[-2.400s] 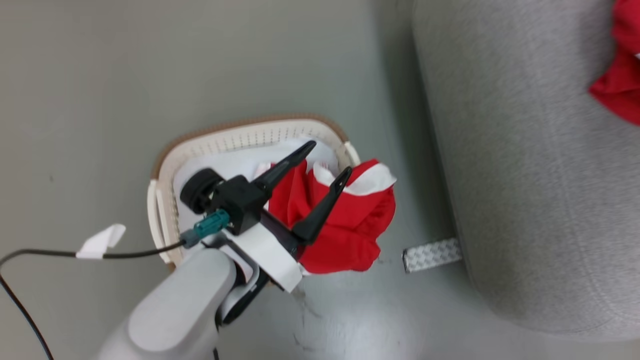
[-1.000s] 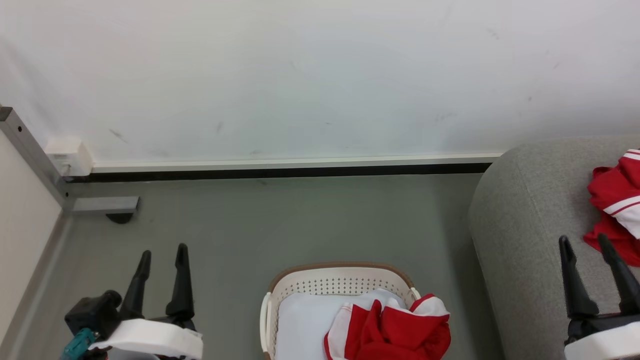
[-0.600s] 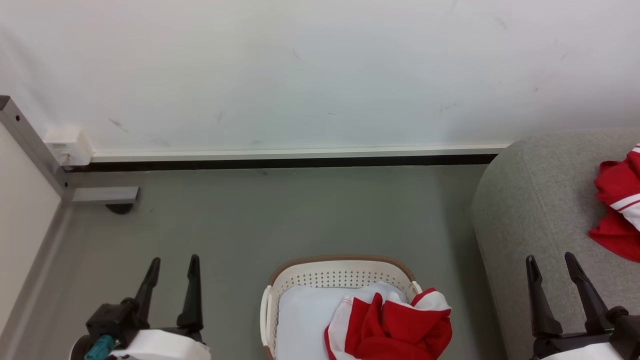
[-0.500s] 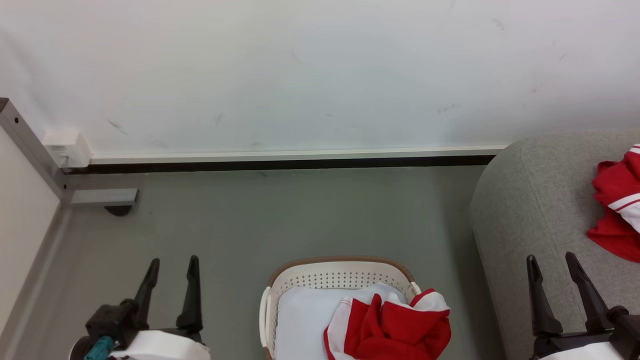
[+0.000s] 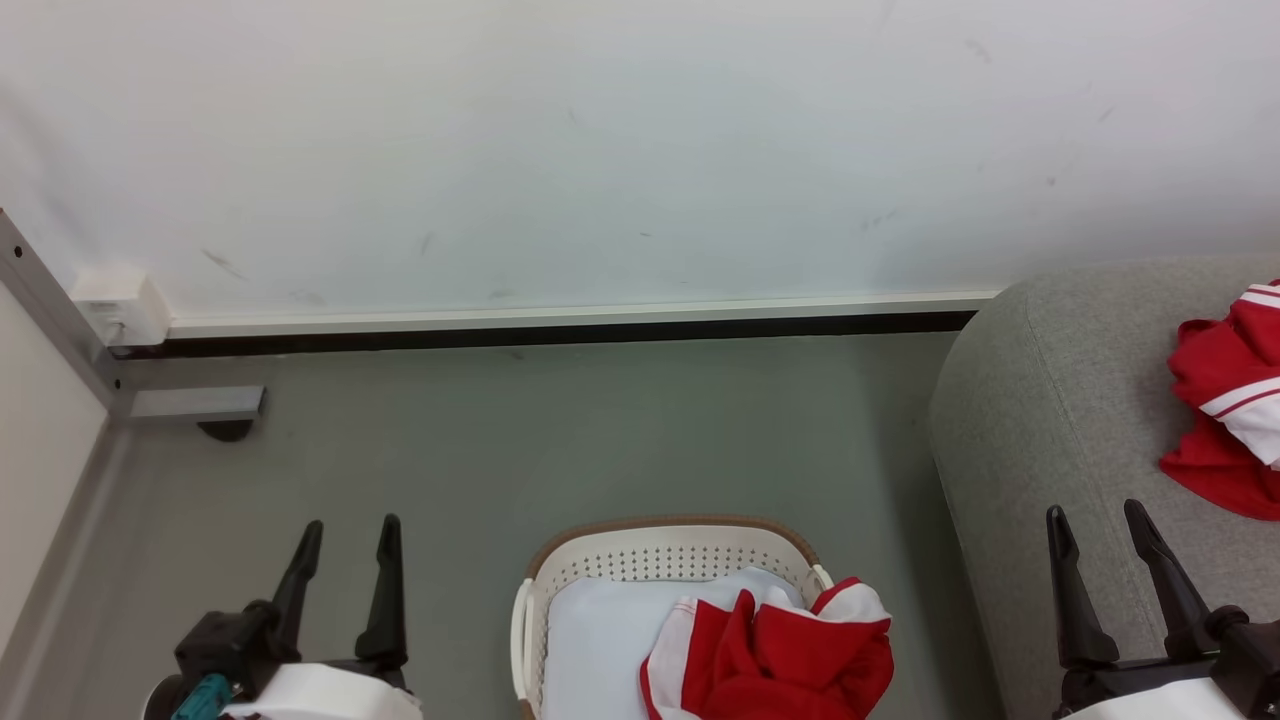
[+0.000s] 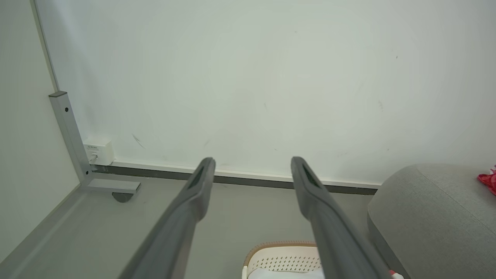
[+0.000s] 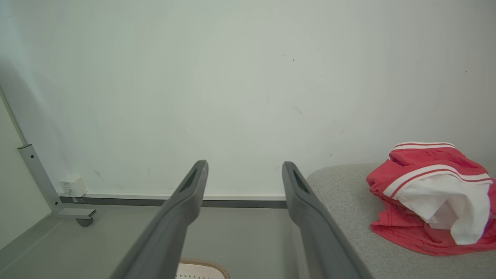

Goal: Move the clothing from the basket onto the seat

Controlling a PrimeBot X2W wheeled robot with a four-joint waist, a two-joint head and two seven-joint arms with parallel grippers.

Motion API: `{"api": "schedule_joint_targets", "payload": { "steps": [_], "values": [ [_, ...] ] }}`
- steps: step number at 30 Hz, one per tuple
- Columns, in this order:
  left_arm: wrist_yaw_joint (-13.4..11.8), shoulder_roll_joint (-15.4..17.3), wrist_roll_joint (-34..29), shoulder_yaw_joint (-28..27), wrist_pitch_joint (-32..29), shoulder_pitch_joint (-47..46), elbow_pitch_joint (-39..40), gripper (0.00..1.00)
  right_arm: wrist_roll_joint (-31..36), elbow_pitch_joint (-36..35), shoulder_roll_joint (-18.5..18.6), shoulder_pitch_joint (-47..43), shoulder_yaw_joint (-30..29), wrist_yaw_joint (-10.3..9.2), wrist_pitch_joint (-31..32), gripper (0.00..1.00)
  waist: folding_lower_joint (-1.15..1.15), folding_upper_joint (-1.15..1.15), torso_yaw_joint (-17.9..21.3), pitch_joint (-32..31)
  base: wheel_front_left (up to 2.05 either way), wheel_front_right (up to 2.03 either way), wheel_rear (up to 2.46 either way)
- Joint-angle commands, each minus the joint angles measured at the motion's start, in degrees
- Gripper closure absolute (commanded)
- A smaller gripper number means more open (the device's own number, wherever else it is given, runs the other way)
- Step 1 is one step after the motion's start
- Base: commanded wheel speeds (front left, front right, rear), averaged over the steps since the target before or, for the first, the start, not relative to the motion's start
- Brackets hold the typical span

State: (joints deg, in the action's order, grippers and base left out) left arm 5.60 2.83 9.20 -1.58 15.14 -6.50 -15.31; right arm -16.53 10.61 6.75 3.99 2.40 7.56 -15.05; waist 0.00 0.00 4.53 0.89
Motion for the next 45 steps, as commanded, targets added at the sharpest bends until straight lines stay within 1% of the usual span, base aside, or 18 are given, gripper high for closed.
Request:
{"api": "schedule_joint_targets", "payload": {
  "steps": [1,16,22,25,30,33,38,41,44,45],
  "values": [
    [0.1,0.1,1.2,-0.1,0.0,0.0,-0.1,0.00,0.4,-0.3,0.0,0.5,0.0,-0.14,-0.2,0.00,0.00,0.00,0.0,0.0,0.00,0.00,0.00],
    [-0.4,0.1,1.5,1.1,0.0,-0.4,-0.6,0.00,0.4,0.5,0.2,0.6,0.2,-0.14,-0.2,0.00,0.00,0.00,0.6,0.0,0.00,0.00,0.00],
    [-0.1,0.2,1.1,1.7,0.0,-1.6,-0.1,0.00,0.6,-0.4,0.8,1.5,-1.7,-0.14,-0.2,0.00,0.00,0.00,1.7,2.0,0.00,0.00,0.00],
    [0.4,0.1,0.7,2.8,0.0,-3.2,-0.4,0.00,1.0,-1.1,1.1,2.5,-2.8,-0.14,-0.2,0.00,0.00,0.00,2.9,4.3,0.00,0.00,0.00],
    [1.2,0.1,-0.2,5.7,0.0,-6.8,-1.3,0.00,1.0,-2.7,0.7,5.0,-4.1,-0.14,-0.1,0.00,0.00,0.00,5.5,9.1,0.00,0.00,0.00],
    [1.4,0.3,-1.4,7.6,0.0,-10.0,-2.9,0.00,-3.2,-4.4,-0.8,7.6,-4.9,-0.14,-0.1,0.00,0.00,0.00,7.4,13.5,0.00,0.00,0.00],
    [1.8,2.1,-2.5,12.3,0.0,-16.3,-7.8,0.00,-5.7,-7.4,-1.4,12.3,-4.5,-0.14,-0.1,0.00,0.00,0.00,10.8,21.3,0.00,0.00,0.00],
    [1.9,4.1,-2.1,16.1,-0.1,-20.3,-11.5,0.00,-6.3,-9.4,-1.9,15.2,-4.6,-0.14,-0.1,0.00,0.00,0.00,13.1,25.3,0.00,0.00,0.00],
    [1.9,5.6,-1.2,20.0,-0.9,-23.8,-14.8,0.00,-6.5,-11.4,-2.6,17.5,-4.3,-0.14,-0.1,0.00,0.00,0.00,15.4,28.7,0.00,0.00,0.00],
    [1.9,5.6,-1.2,20.0,-0.9,-23.8,-14.8,0.00,-6.5,-11.4,-2.6,17.5,-4.3,-0.14,-0.1,0.00,0.00,0.00,15.4,28.7,0.00,0.00,0.00]
  ]
}}
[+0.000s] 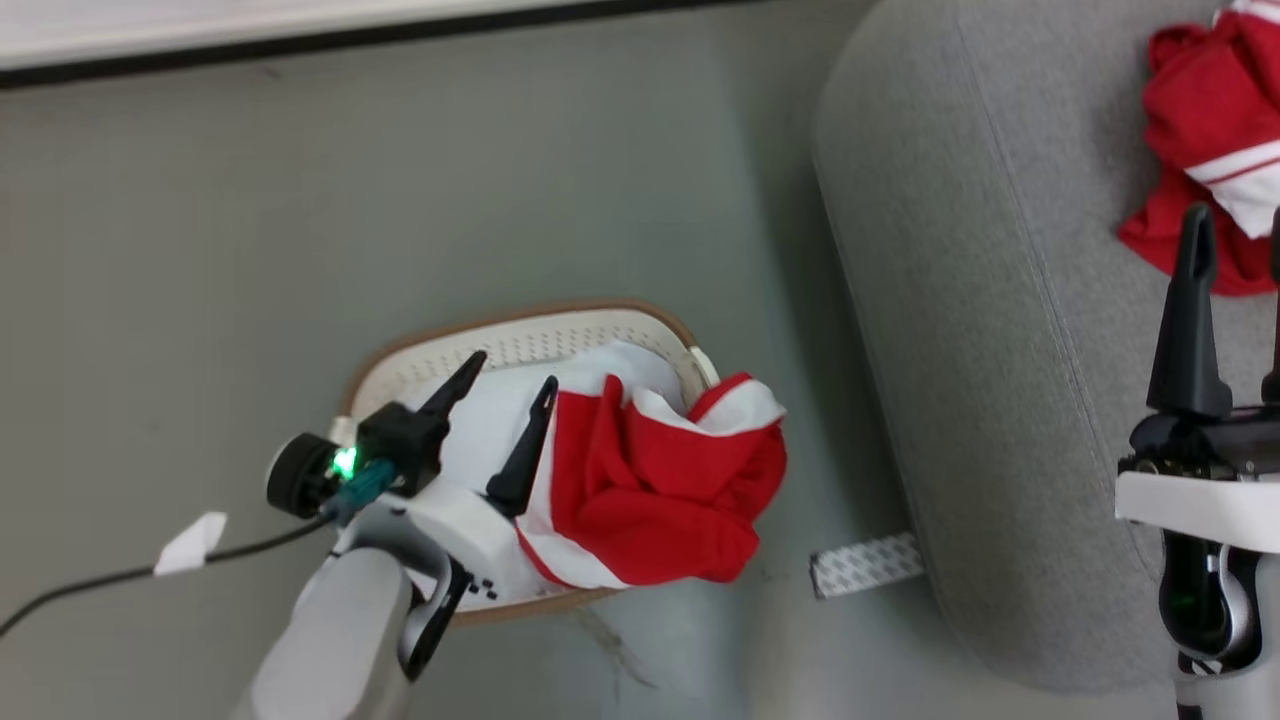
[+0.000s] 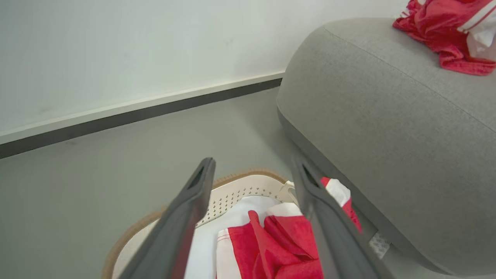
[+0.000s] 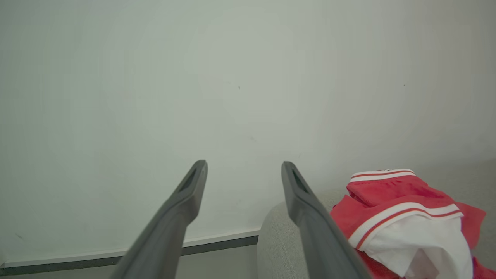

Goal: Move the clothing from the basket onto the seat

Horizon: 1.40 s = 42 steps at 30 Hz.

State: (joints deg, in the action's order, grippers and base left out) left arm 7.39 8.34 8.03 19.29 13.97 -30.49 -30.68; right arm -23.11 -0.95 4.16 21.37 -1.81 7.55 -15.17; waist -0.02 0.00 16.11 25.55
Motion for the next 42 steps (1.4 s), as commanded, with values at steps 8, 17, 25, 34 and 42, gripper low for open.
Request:
{"api": "schedule_joint_targets", "payload": {
  "steps": [8,17,25,34,42],
  "values": [
    [0.1,3.4,5.2,7.8,-4.7,-6.9,-5.8,0.00,-1.1,-4.4,-1.2,5.0,0.4,-0.13,0.0,0.00,0.02,0.00,9.4,11.1,0.00,0.00,0.00],
    [0.1,7.3,13.5,14.5,-10.0,-12.4,-12.7,0.00,-5.6,-6.1,-1.3,6.3,1.3,-0.13,0.0,0.00,0.02,0.00,15.1,16.4,0.00,0.00,0.00],
    [0.1,9.2,19.2,23.4,-17.1,-17.5,-16.9,0.00,-8.5,-6.4,-1.3,4.0,-0.3,-0.13,0.0,0.00,0.02,0.00,15.9,19.2,0.00,0.00,0.00],
    [0.1,10.8,25.3,31.3,-23.3,-22.9,-21.7,0.00,-9.2,-7.2,-1.3,3.2,-1.2,-0.13,0.0,0.00,0.02,0.00,15.4,21.4,0.00,0.00,0.00],
    [0.1,11.5,29.2,36.7,-21.9,-24.8,-23.1,1.00,-9.1,-6.8,-1.3,3.3,-0.6,-0.13,0.0,0.00,0.02,0.00,15.2,22.0,0.00,0.00,0.00]
  ]
}}
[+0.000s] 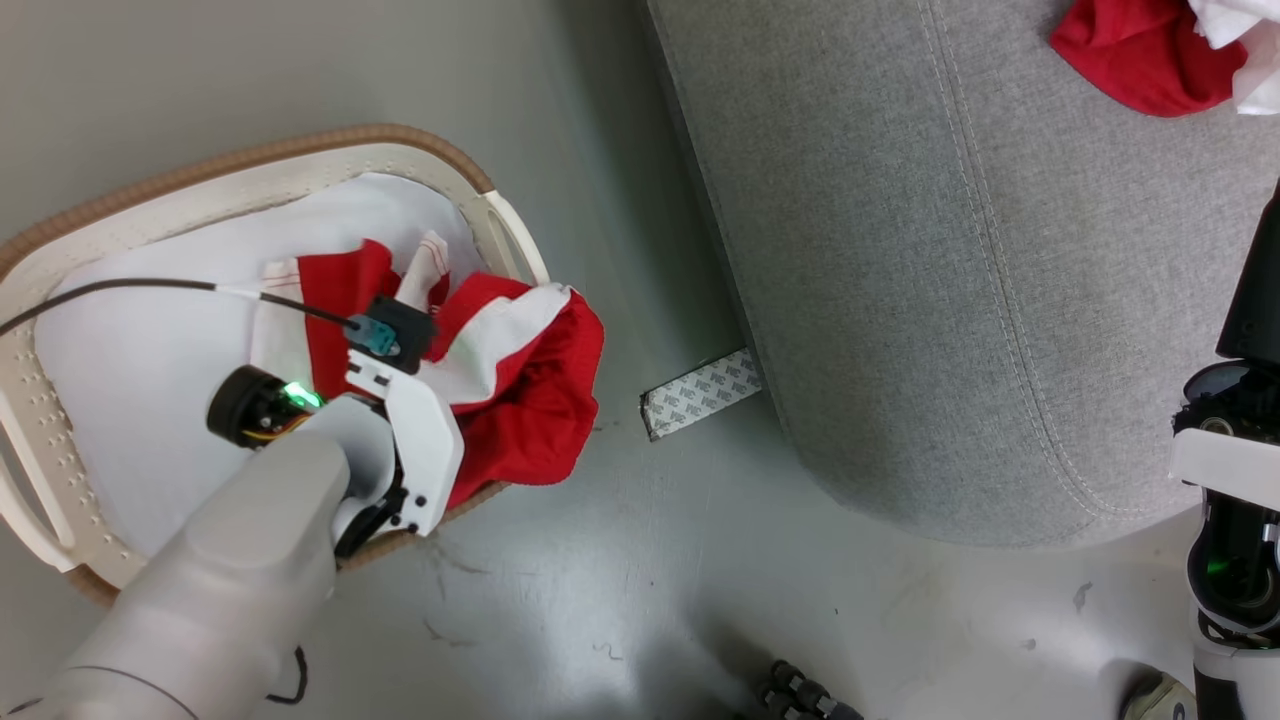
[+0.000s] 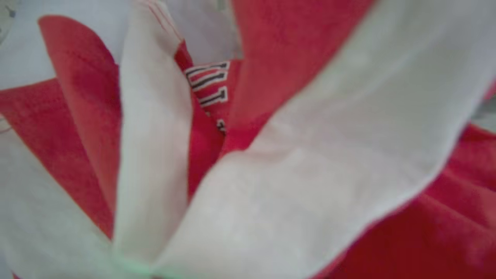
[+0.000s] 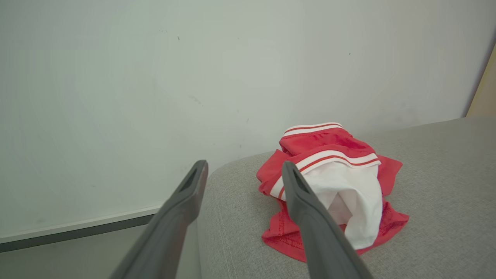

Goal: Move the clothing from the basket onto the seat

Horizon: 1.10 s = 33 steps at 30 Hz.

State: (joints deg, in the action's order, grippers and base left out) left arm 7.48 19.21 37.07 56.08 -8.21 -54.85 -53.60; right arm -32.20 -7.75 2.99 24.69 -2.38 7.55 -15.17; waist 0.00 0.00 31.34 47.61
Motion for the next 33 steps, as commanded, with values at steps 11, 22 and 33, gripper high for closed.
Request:
{"api": "schedule_joint_targets", "payload": {
  "steps": [11,22,33],
  "values": [
    [0.0,0.6,6.2,3.8,7.9,0.7,0.2,1.00,1.6,3.0,-0.1,1.8,1.0,-0.13,0.0,0.00,0.00,0.00,0.7,-5.9,0.00,0.00,0.00],
    [0.0,-7.4,13.6,6.5,17.3,4.0,1.4,1.00,10.5,5.8,-0.1,-1.9,-2.7,-0.13,0.0,0.00,0.00,0.00,-8.8,-22.3,0.00,0.00,0.00],
    [0.0,-11.3,19.8,8.7,22.9,6.1,6.1,1.00,12.8,9.9,3.1,-7.4,-2.3,-0.13,0.0,0.00,0.00,0.00,-18.6,-36.7,0.00,0.00,0.00]
  ]
}}
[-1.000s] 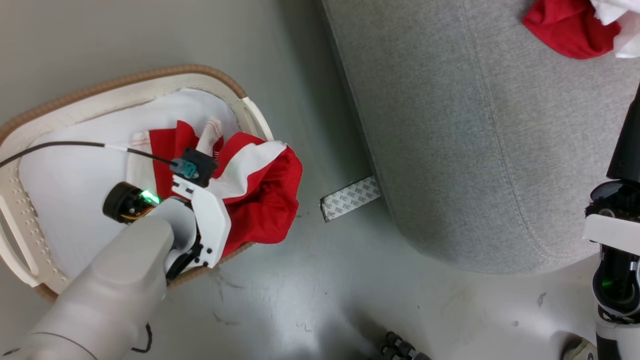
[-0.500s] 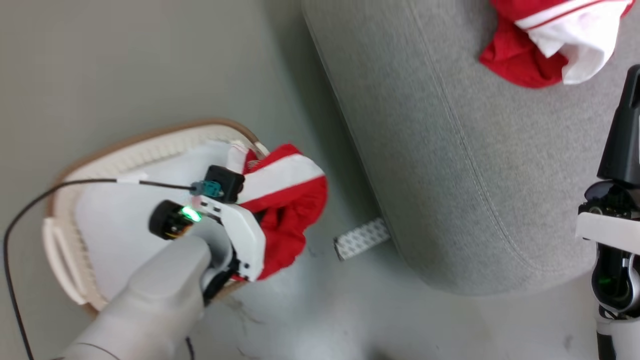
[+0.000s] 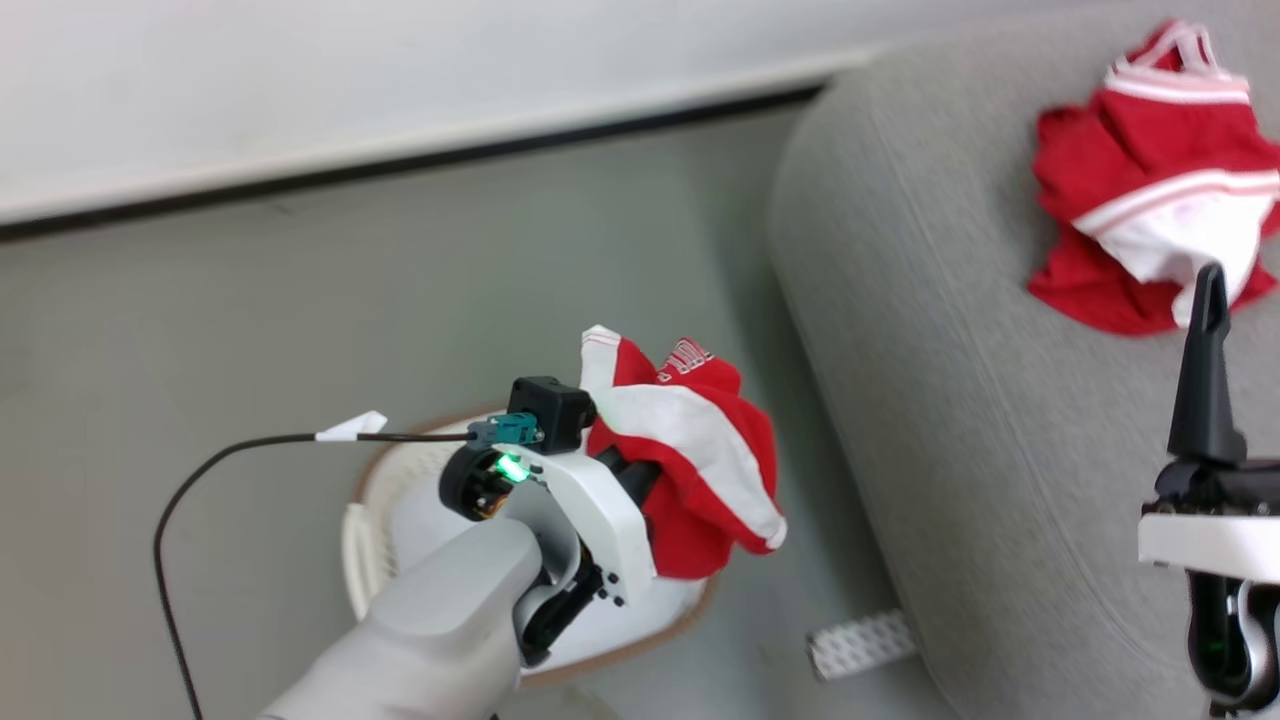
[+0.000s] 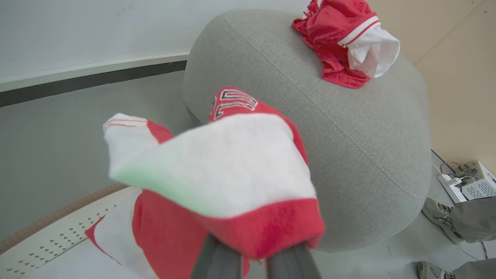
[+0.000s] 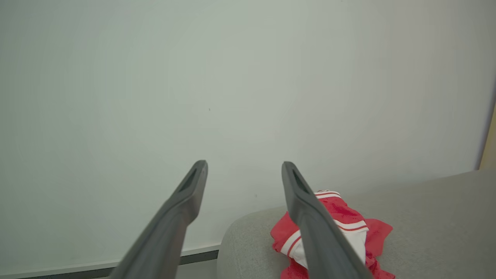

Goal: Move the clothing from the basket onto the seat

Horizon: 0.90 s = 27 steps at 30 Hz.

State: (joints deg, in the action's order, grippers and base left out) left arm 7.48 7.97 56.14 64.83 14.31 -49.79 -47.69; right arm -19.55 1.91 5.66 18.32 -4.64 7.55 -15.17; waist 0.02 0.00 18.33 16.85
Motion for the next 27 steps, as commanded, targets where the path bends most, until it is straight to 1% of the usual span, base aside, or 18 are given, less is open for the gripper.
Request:
{"api": "schedule_joint_targets", "payload": {
  "steps": [1,6,10,14,15,18,22,27],
  "values": [
    [0.0,-0.1,1.0,-0.2,0.5,1.0,0.9,1.00,0.0,0.6,0.8,-1.5,0.1,-0.13,0.0,0.00,-0.02,0.00,-6.2,-6.8,0.00,0.00,0.00],
    [0.0,-0.4,1.5,-1.4,1.0,0.3,3.5,1.00,-0.7,2.1,1.3,-4.2,0.7,-0.13,0.0,0.00,-0.02,0.00,-8.9,-10.4,0.00,0.00,0.00],
    [0.0,-0.6,-0.7,-5.0,0.8,-0.8,7.0,1.00,-1.4,3.5,1.4,-7.1,1.7,-0.13,0.0,0.00,-0.02,0.00,-11.2,-13.0,0.00,0.00,0.00],
    [0.0,-0.7,-2.4,-8.2,0.8,-1.2,10.0,1.00,-2.4,6.0,1.4,-9.5,3.8,-0.13,0.0,0.00,-0.02,0.00,-13.0,-15.1,0.00,0.00,0.00],
    [0.0,-0.4,-3.4,-9.4,0.8,-1.8,11.2,1.00,-2.8,7.0,1.2,-10.4,5.2,-0.13,0.0,0.00,-0.02,0.00,-13.5,-16.0,0.00,0.00,0.00],
    [-0.3,-0.3,-4.5,-10.7,0.8,-2.6,12.9,1.00,-2.8,8.4,1.4,-11.2,6.7,-0.13,0.0,0.00,-0.02,0.00,-14.0,-16.7,0.00,0.00,0.00],
    [-1.8,0.7,-6.4,-12.3,0.8,-3.6,15.4,1.00,-2.3,9.4,1.4,-11.5,9.1,-0.13,0.0,0.00,-0.02,0.00,-14.2,-17.0,0.00,0.00,0.00],
    [-2.6,1.5,-7.0,-13.0,0.8,-2.2,17.3,1.00,-2.0,10.4,1.9,-10.4,12.1,-0.13,0.0,0.00,-0.02,0.00,-14.1,-16.9,0.00,0.00,0.00]
  ]
}}
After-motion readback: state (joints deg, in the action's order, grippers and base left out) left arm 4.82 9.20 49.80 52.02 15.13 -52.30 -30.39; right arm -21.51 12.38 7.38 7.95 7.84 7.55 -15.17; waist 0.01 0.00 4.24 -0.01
